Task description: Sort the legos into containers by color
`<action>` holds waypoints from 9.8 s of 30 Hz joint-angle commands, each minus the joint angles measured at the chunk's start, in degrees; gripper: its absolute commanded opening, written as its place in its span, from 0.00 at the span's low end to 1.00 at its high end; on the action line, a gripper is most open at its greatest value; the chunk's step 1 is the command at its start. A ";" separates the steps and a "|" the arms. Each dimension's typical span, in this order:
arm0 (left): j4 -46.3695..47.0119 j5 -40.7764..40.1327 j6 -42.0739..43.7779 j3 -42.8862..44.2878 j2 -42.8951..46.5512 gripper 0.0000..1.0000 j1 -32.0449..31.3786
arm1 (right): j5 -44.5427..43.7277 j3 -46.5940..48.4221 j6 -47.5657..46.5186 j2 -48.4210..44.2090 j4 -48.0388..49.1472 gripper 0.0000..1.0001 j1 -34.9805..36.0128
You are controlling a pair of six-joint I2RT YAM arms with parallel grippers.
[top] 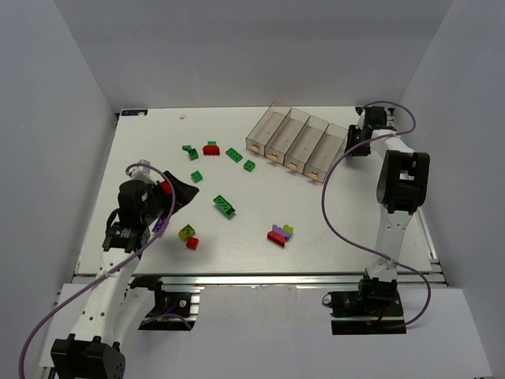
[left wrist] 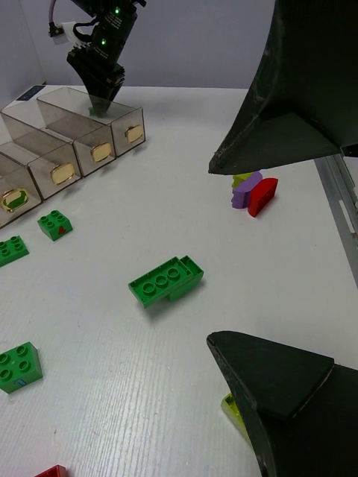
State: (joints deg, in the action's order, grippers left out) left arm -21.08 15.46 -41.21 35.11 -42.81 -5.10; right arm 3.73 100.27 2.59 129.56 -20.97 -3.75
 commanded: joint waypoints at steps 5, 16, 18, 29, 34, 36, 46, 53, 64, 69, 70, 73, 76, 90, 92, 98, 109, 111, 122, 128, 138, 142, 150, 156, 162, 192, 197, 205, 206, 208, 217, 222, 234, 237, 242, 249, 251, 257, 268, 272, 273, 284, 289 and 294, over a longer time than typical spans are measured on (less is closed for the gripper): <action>-0.45 0.45 -0.45 1.36 1.32 0.94 -0.26 | -0.48 0.89 -1.80 1.49 1.63 0.52 -0.29; -0.28 0.18 -1.33 1.36 1.24 0.94 -0.26 | -0.21 2.39 -3.98 2.28 2.08 0.29 -0.64; -0.10 0.18 -1.42 1.27 1.23 0.94 -0.26 | 0.49 0.81 -4.17 0.44 2.95 0.24 -1.08; 3.24 0.97 -2.12 -1.71 -0.52 0.94 -0.26 | 23.45 -14.57 -14.62 -21.09 8.41 0.02 -3.28; 5.17 1.94 -2.38 -3.03 -1.31 0.94 -0.26 | 34.06 -17.12 -22.96 -28.12 7.00 0.00 0.93; 5.87 2.20 -2.38 -3.38 -1.40 0.94 -0.17 | 34.94 -16.69 -24.55 -28.22 6.47 0.00 4.43; 2.63 0.80 -2.12 -2.95 0.88 0.94 -0.26 | 35.56 10.09 -17.98 -10.75 3.92 0.00 16.66; -1.77 -1.05 -2.82 -3.03 5.36 0.94 -0.26 | 32.23 23.48 -12.17 2.01 8.83 0.03 19.92; -5.37 -0.70 -4.31 -3.82 8.27 0.94 -0.26 | 25.11 25.59 -9.45 8.43 17.72 0.19 23.00; -4.23 2.90 -4.49 -3.21 6.42 0.94 -0.26 | 22.99 26.20 -11.99 10.19 17.81 0.38 23.70; -4.41 3.60 -4.40 -2.77 5.38 0.94 -0.17 | 22.73 26.38 -12.08 10.36 17.63 0.46 23.70; -4.06 4.48 -4.84 -2.24 3.62 0.93 -0.17 | 21.50 26.30 -12.69 10.28 17.28 0.60 23.70; -2.13 6.24 -6.59 -2.33 1.69 0.92 -0.17 | 21.32 25.86 -13.31 8.35 16.32 0.67 23.52; -10.45 -9.37 -15.03 11.26 -18.85 0.39 -14.73 | 36.88 -9.80 -16.30 -30.66 7.79 0.40 21.15; -13.27 -12.64 -16.35 14.79 -23.09 0.59 -18.69 | 36.44 -15.78 -17.70 -37.25 6.30 0.55 21.06; -27.51 -23.54 -17.41 28.16 -38.04 0.98 -23.28 | 32.40 -35.83 -18.06 -52.90 8.84 0.65 20.45; -23.66 -28.82 -17.68 33.25 -50.52 0.96 -23.81 | 31.96 -42.61 -17.53 -58.72 8.40 0.65 18.96; -23.57 -29.00 -17.50 34.66 -53.33 0.95 -23.81 | 31.87 -42.61 -17.79 -58.89 8.40 0.65 18.87; -22.07 -29.61 -16.18 39.16 -60.11 0.82 -23.81 | 32.31 -44.37 -17.18 -59.77 9.02 0.65 17.72; -21.20 -29.44 -15.83 38.28 -61.78 0.78 -23.81 | 32.31 -44.63 -16.92 -59.95 9.02 0.65 17.20; -18.30 -28.91 -14.60 36.87 -63.19 0.53 -23.81 | 32.75 -44.64 -16.74 -60.47 8.32 0.65 16.67; -14.53 -25.59 -12.24 35.74 -57.15 0.16 -23.81 | 33.80 -44.63 -15.78 -60.30 7.44 0.64 16.58; 23.56 4.99 -11.70 13.95 -40.18 0.01 -24.07 | 51.52 -48.23 7.84 -55.56 11.64 0.67 16.76; 48.47 15.63 -11.61 1.83 -32.44 0.02 -24.60 | 61.38 -48.33 20.51 -51.08 20.00 0.73 18.86; 67.03 18.19 -13.89 -2.06 -29.88 0.04 -25.04 | 66.93 -48.23 27.98 -47.73 28.84 0.84 24.57; 82.96 18.81 -21.89 -4.00 -35.33 0.04 -26.89 | 69.13 -42.52 29.58 -43.43 39.34 0.52 33.10; 84.53 18.73 -22.24 -4.35 -35.15 0.04 -26.89 | 70.36 -42.70 28.18 -43.60 38.55 0.19 33.02; 85.95 19.34 -22.86 -6.02 -33.84 0.03 -26.80 | 73.09 -42.96 25.54 -44.57 36.70 0.00 31.00; 85.34 19.25 -22.51 -6.02 -33.57 0.03 -26.71 | 73.44 -43.14 25.27 -44.57 36.62 0.00 30.21; 84.72 19.25 -22.07 -6.11 -32.78 0.03 -26.63 | 73.70 -43.14 24.31 -44.92 36.09 0.00 29.42; 81.64 19.95 -21.02 -4.97 -31.90 0.03 -24.96 | 73.79 -42.79 17.99 -45.80 29.60 0.00 26.78; 67.62 17.85 -15.15 0.38 -33.38 0.02 -23.81 | 70.47 -40.95 9.83 -46.32 21.52 0.00 24.76; 29.96 -7.79 8.42 45.88 -63.87 0.02 -22.67 | 41.98 -39.53 -12.61 -55.55 2.77 0.00 22.21; 29.26 -10.10 10.88 53.63 -72.48 0.02 -22.58 | 40.22 -41.20 -13.05 -58.00 3.30 0.00 21.51; 28.99 -13.87 14.23 68.06 -83.38 0.03 -22.58 | 39.87 -42.79 -13.57 -60.64 2.78 0.00 19.57; 26.18 -18.27 15.90 78.96 -91.13 0.06 -22.49 | 40.40 -45.16 -14.37 -62.41 2.08 0.00 16.93; 24.87 -19.59 15.81 80.54 -92.98 0.09 -22.49 | 40.48 -45.60 -14.28 -62.58 2.08 0.00 16.50; 21.79 -22.84 15.72 82.66 -94.83 0.44 -22.49 | 39.43 -45.34 -14.45 -62.59 2.34 0.00 16.23; 22.14 -21.44 15.02 83.45 -92.64 0.69 -22.32 | 38.99 -39.72 -15.51 -58.63 1.73 0.00 16.23; 22.31 -21.01 11.43 75.40 -84.48 0.39 -21.00 | 37.85 -34.45 -16.03 -53.64 1.20 0.00 16.32; 23.01 -19.87 9.50 71.89 -78.72 0.28 -20.65 | 37.24 -32.87 -16.04 -52.49 1.20 0.00 16.49; 11.43 -11.50 7.63 22.32 -37.37 0.39 -13.88 | 22.03 -6.79 -12.88 -29.03 6.37 0.00 22.29; 7.47 -13.61 5.62 11.57 -22.96 0.47 -13.62 | 18.52 3.25 -12.00 -18.05 9.54 0.00 23.96; 5.09 -17.92 0.53 2.53 -9.33 0.50 -13.62 | 17.10 13.69 -13.13 -7.68 12.09 0.00 24.75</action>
State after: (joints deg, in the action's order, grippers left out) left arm -13.58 0.58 -36.91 41.43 -58.48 -18.72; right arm 23.11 107.00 -10.17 117.75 -12.80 20.78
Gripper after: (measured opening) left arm 0.480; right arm 0.429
